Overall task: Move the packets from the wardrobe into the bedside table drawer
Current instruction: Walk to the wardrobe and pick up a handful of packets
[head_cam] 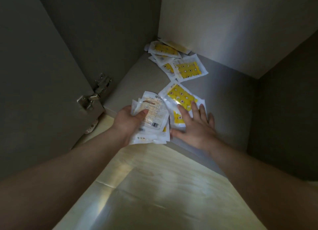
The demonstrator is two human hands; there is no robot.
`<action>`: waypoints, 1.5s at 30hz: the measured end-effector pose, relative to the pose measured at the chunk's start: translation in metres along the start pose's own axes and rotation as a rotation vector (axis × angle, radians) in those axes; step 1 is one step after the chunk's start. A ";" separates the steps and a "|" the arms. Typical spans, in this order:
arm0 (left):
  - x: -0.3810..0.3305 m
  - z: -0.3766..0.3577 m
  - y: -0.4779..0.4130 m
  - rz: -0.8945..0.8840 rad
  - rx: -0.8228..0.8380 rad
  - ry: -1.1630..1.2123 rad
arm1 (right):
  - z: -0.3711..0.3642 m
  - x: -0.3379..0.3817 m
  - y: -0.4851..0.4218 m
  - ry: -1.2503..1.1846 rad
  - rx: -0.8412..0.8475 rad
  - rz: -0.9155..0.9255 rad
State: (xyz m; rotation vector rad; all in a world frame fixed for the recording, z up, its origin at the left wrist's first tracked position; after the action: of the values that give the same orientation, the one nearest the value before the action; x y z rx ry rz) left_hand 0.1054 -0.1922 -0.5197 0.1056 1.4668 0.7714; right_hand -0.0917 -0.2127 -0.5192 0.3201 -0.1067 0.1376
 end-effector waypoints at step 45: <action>-0.015 -0.024 0.040 -0.066 0.136 0.174 | 0.019 0.038 0.033 -1.822 0.034 -0.518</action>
State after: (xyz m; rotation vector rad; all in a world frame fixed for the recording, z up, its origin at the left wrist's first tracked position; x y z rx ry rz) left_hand 0.0683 -0.1787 -0.4898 0.0942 1.6800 0.6399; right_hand -0.0606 -0.1833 -0.4858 0.4089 -1.8081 -0.7161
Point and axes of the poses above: each hand's wrist, its own y-axis away from the middle knuckle, its own z-axis out of the back of the hand, x = y × z, the point moved 4 cm from there along -y, towards the middle knuckle, and after that the axes turned 8 degrees about -x, right-handed, at the moved point
